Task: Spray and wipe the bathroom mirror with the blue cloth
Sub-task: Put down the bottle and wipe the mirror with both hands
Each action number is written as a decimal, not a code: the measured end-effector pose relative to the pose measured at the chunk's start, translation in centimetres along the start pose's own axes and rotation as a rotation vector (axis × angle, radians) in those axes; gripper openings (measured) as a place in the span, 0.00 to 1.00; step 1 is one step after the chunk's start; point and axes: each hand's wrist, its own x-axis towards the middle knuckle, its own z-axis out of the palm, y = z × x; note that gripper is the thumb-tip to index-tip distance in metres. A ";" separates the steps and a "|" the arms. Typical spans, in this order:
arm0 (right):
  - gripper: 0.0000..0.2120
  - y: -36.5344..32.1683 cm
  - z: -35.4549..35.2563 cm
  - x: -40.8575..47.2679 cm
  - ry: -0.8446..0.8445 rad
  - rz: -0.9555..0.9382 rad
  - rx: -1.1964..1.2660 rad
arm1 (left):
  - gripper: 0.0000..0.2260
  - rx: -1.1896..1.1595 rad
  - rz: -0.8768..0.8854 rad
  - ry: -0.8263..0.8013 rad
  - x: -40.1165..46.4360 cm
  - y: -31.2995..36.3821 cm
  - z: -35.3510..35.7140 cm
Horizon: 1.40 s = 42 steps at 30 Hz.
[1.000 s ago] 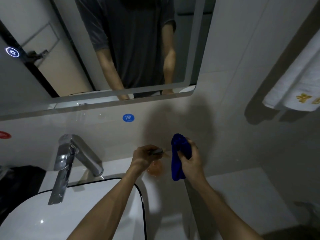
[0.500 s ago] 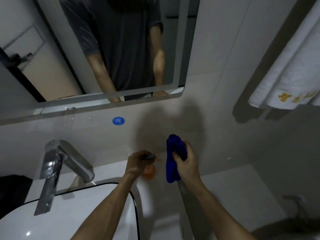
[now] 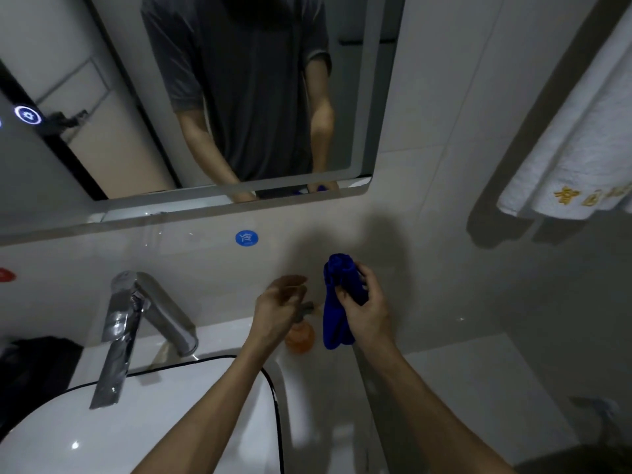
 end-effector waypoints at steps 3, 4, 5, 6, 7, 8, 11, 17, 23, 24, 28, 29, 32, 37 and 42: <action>0.21 -2.2 0.9 -0.4 -0.001 -0.050 0.008 | 0.11 -0.185 0.050 -0.069 -2.4 2.2 -0.9; 0.21 -3.0 1.3 -0.7 -0.029 -0.055 0.005 | 0.13 -0.242 0.039 -0.106 -3.2 2.8 -1.2; 0.21 -3.7 1.7 -1.0 -0.064 -0.060 -0.011 | 0.14 -0.301 0.017 -0.134 -3.9 3.3 -1.5; 0.22 -4.4 2.0 -1.5 -0.106 -0.064 -0.030 | 0.16 -0.336 -0.004 -0.140 -4.5 3.8 -1.9; 0.24 -5.0 2.3 -1.9 -0.151 -0.065 -0.043 | 0.16 -0.353 -0.014 -0.134 -5.1 4.1 -2.4; 0.27 -5.7 2.6 -2.4 -0.195 -0.062 -0.041 | 0.17 -0.352 -0.013 -0.129 -5.6 4.4 -3.0; 0.32 -7.4 2.9 -3.7 -0.348 -0.006 0.048 | 0.20 -0.371 -0.015 -0.120 -7.2 4.6 -5.3; 0.24 -10.2 4.9 -6.5 -0.429 -0.046 0.108 | 0.33 -0.325 0.049 -0.076 -9.9 5.0 -10.0; 0.19 -14.6 6.0 -7.8 -0.354 -0.009 0.287 | 0.22 -0.631 -0.005 0.051 -10.7 7.2 -15.0; 0.18 -15.0 6.2 -7.8 -0.360 0.012 0.323 | 0.23 -0.647 -0.007 0.076 -10.9 7.8 -15.9; 0.13 -16.3 7.8 -8.2 -0.398 0.189 0.535 | 0.26 -0.623 0.059 0.053 -11.4 10.0 -18.6; 0.15 -16.4 8.1 -8.2 -0.414 0.215 0.572 | 0.22 -0.619 0.063 0.021 -11.4 10.4 -19.2; 0.20 -16.8 8.1 -7.8 -0.514 0.170 0.525 | 0.13 -0.577 0.081 -0.097 -11.5 11.6 -21.1; 0.35 -16.9 7.0 -6.8 -0.740 -0.372 -0.081 | 0.28 -0.602 0.104 -0.238 -11.3 13.5 -22.6; 0.45 -16.9 8.5 -5.8 -0.269 -0.890 -0.527 | 0.37 -0.707 0.149 -0.359 -11.8 15.3 -22.2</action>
